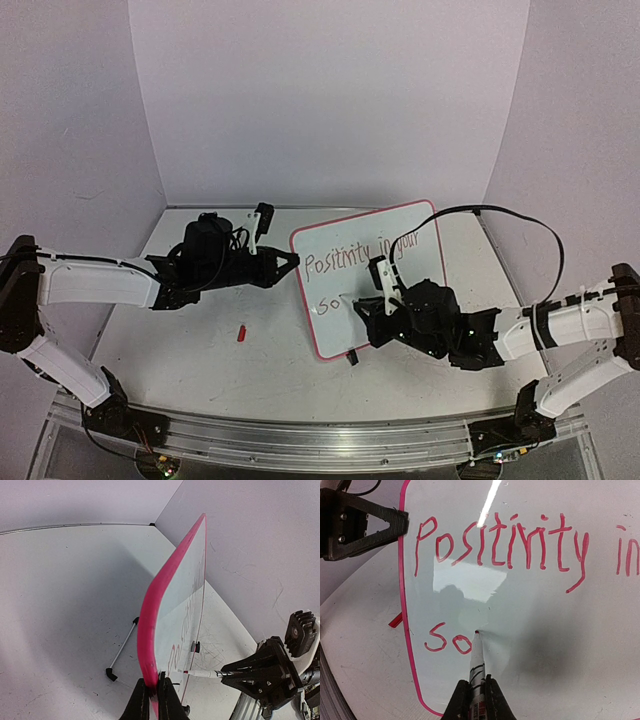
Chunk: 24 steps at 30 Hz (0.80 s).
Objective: Write a sentence on the whiteboard
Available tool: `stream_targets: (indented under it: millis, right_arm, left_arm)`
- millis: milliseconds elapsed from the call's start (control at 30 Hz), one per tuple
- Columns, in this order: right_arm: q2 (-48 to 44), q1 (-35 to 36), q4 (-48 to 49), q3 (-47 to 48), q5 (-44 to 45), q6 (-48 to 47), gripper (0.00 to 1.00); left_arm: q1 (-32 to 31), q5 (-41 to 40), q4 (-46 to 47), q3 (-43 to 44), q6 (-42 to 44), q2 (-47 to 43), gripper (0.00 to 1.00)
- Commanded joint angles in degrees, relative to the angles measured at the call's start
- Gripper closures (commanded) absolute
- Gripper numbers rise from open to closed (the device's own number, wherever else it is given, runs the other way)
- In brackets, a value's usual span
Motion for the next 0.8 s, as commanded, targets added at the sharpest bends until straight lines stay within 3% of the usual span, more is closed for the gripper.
stream_targets:
  millis: [0, 767]
  right_arm:
    - [0.75, -0.10, 1.10, 2.17, 1.80, -0.32, 1.00]
    - [0.35, 0.03, -1.85, 0.47, 0.64, 1.60, 1.00]
  left_arm:
    - [0.07, -2.14, -1.97, 1.47, 2.81, 0.25, 1.00]
    - [0.06, -2.05, -2.06, 1.73, 2.79, 0.61, 1.00]
